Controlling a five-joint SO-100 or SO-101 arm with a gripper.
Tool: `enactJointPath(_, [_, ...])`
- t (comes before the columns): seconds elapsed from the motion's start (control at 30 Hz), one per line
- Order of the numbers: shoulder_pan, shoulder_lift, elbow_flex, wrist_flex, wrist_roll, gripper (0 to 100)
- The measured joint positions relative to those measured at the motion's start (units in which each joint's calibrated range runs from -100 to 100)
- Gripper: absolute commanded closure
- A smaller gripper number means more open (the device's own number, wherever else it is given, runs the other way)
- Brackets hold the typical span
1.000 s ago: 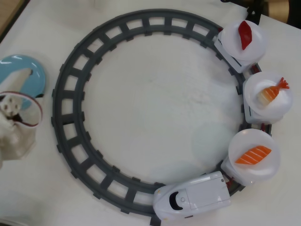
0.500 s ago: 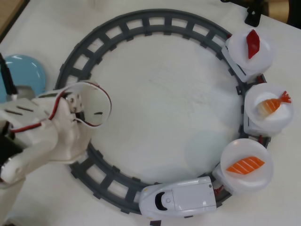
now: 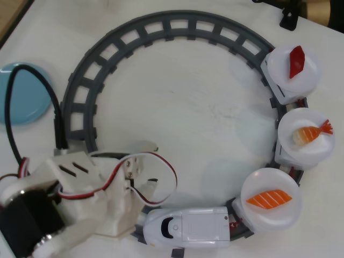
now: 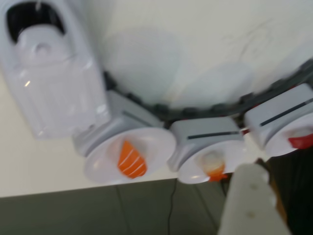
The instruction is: Pick up the sushi from the Shinkansen and put it on the blue dish
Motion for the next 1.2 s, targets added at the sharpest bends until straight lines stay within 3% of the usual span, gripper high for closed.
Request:
enactJointPath(0.37, [4.33, 0.08, 8.6, -1.18, 4.86, 80])
enactJointPath(0.83, [14.55, 0.08, 24.79, -24.12, 8.07, 80])
enactJointPath(1.2, [15.04, 0.08, 32.48, -31.76, 9.83, 80])
